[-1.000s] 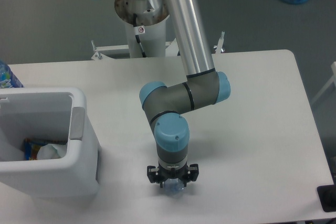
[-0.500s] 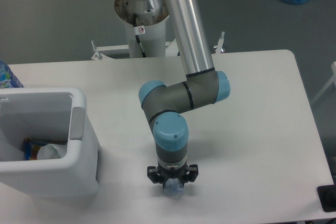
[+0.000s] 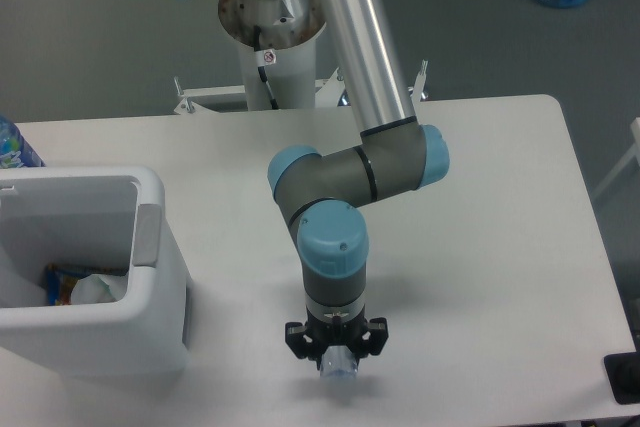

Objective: Place the trash in the trash can
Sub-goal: 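Lower the gripper onto the bottle's cap end and close on it, then lift the bottle and carry it over the trash bin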

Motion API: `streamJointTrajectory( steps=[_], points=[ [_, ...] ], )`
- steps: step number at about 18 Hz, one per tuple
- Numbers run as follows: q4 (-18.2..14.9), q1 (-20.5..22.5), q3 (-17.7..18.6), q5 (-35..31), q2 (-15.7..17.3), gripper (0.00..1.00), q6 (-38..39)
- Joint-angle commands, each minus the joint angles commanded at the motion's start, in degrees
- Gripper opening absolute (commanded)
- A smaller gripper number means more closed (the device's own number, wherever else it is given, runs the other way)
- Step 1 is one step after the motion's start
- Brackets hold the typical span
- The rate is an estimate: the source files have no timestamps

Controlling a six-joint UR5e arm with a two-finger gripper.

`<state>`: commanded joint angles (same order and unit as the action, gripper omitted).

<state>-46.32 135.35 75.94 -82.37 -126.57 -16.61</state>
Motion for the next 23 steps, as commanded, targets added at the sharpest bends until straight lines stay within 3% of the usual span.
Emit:
streamJointTrajectory(
  steps=[2,5,8,14,23],
  points=[
    [0.0,0.8,-1.8,2.9,1.7,0.55,0.0],
    [0.4,2.7,-8.1,8.9,3.2,0.55,1.1],
    [0.8,5.2,-11.9,13.8,5.4,0.55,3.6],
    [6.1,7.8,-14.2,18.1,9.7,0.55,10.6],
    [6.4,4.1,-13.4,18.3,14.8,0.55,19.9]
  ],
)
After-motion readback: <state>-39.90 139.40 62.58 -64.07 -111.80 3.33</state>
